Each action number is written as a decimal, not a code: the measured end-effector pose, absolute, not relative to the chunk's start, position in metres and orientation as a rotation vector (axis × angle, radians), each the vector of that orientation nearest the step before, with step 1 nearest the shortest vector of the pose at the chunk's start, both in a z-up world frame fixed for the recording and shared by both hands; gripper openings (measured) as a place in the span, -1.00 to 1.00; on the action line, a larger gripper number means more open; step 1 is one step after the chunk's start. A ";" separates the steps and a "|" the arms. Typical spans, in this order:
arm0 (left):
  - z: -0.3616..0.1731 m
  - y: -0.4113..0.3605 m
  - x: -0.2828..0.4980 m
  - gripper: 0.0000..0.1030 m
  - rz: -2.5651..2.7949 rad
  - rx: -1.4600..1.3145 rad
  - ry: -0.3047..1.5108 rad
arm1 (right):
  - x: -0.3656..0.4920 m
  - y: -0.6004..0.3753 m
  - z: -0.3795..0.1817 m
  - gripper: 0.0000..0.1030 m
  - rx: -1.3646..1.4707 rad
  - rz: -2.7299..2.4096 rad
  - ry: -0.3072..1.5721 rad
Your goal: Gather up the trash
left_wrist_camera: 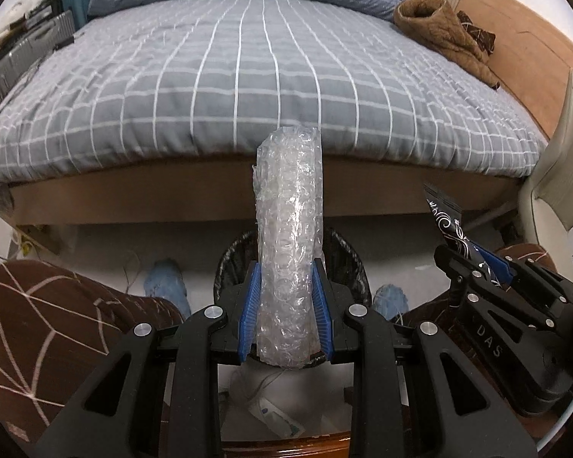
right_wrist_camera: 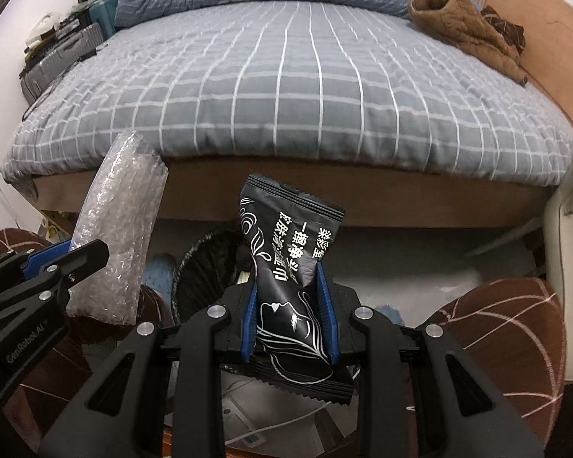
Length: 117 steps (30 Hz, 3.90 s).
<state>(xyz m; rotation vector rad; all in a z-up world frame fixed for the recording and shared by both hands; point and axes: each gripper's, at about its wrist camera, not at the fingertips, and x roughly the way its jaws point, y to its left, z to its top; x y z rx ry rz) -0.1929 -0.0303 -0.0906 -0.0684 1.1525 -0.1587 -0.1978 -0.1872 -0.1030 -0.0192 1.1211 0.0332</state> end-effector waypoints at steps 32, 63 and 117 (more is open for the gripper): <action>-0.142 -0.019 -0.158 0.83 -0.141 -0.040 1.204 | -0.173 -0.182 -0.140 -0.47 0.004 0.043 1.186; -0.106 0.035 -0.163 0.89 0.002 -0.088 1.106 | -0.161 -0.140 -0.117 0.52 -0.079 0.087 1.093; 0.042 0.001 -0.194 0.89 -0.040 -0.035 0.859 | -0.202 -0.190 0.048 0.85 -0.026 -0.014 0.770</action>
